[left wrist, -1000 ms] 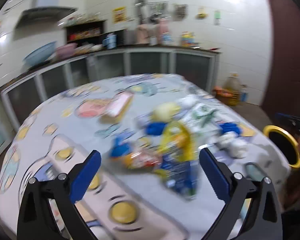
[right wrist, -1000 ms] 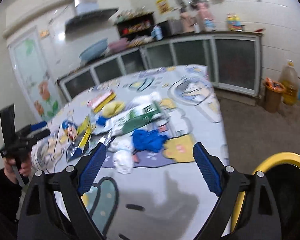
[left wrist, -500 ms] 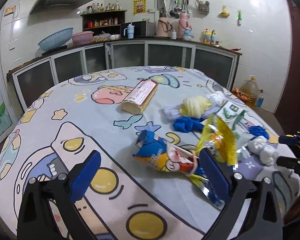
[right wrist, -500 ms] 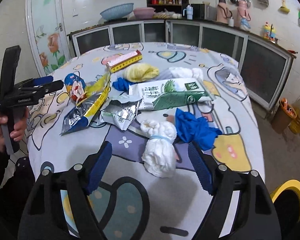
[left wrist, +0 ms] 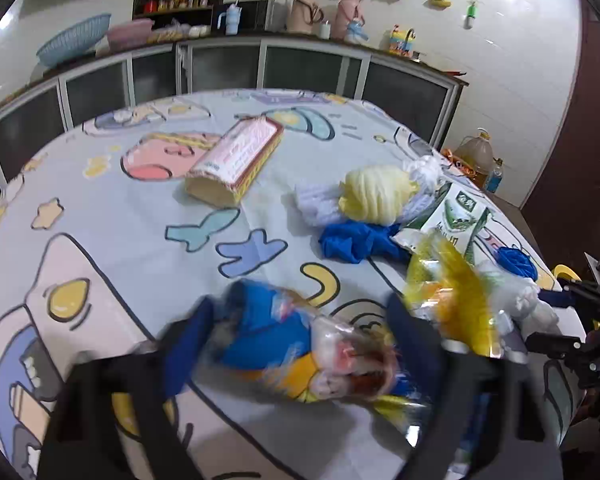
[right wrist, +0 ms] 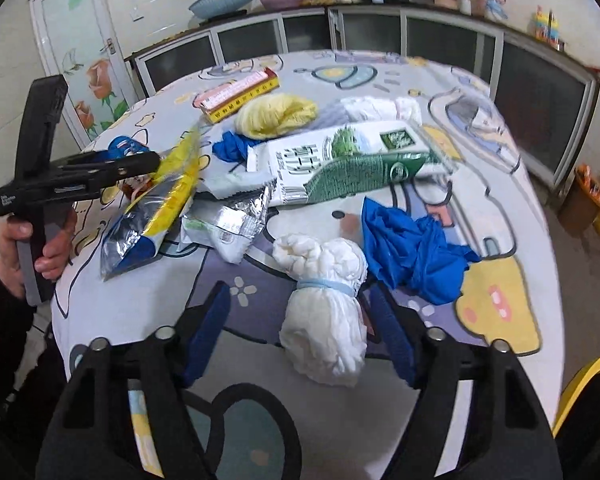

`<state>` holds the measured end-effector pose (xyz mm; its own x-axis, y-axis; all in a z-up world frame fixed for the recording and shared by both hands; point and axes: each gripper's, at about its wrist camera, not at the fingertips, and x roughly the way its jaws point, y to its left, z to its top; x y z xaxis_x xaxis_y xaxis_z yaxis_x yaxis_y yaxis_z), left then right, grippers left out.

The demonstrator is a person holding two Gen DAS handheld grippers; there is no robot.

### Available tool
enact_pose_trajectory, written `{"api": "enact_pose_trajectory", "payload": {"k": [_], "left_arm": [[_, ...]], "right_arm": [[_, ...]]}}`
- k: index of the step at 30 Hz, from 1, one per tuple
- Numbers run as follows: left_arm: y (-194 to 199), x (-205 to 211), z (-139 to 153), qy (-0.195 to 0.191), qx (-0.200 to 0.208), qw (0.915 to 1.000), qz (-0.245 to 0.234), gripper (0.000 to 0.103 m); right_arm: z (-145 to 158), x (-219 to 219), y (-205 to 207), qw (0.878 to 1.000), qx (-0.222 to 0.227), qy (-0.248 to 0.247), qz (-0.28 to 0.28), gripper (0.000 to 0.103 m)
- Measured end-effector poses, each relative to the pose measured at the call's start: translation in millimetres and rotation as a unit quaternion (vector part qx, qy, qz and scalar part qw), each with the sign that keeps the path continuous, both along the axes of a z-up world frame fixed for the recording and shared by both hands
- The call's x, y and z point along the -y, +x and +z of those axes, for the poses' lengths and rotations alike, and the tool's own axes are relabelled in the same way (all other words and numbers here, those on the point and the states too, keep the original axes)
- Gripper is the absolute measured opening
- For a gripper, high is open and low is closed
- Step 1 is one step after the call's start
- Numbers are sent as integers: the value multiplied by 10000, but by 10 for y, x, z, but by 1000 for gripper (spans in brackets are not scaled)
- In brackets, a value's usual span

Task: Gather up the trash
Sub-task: 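Grasp the blue snack bag with left tool while right tool grasps white cloth bundle, then carry the blue bag and white bundle to the bin and release both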

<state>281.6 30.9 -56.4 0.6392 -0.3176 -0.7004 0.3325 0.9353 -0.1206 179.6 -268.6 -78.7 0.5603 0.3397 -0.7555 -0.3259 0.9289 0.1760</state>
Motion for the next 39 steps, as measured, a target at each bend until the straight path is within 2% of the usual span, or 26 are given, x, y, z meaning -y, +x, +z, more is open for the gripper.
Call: {"api": "enact_pose_trajectory", "payload": {"k": [1, 2, 4, 9, 12, 14, 24, 32, 39], "left_arm": [[15, 7, -17, 12, -24, 10000, 27, 57], [30, 12, -32, 22, -42, 10000, 58, 53], [17, 29, -22, 68, 16, 10000, 54, 45], [-74, 2, 64, 110, 175, 9998, 74, 39], [-170, -138, 233, -287, 325, 9990, 113, 38], [-243, -214, 370, -419, 473, 9979, 148, 38], [-732, -308, 888, -365, 1056, 9936, 186, 38], [-1010, -205, 953, -328, 1092, 9935, 28, 38], [-1115, 153, 865, -383, 930, 9942, -387, 38]], "right_arm": [[-31, 5, 32, 9999, -110, 3, -26, 56], [-57, 5, 52, 9998, -180, -40, -52, 51], [-84, 5, 65, 9994, -174, -224, -176, 29], [-21, 33, 16, 9996, -249, 14, -137, 27], [107, 33, -90, 9999, -80, 87, -122, 27], [216, 45, -172, 9998, 69, 126, -154, 27], [604, 197, -480, 9982, 456, 312, -252, 27], [622, 398, -729, 9972, 490, 405, -396, 27], [602, 740, -938, 9943, 520, 536, -763, 27]]}}
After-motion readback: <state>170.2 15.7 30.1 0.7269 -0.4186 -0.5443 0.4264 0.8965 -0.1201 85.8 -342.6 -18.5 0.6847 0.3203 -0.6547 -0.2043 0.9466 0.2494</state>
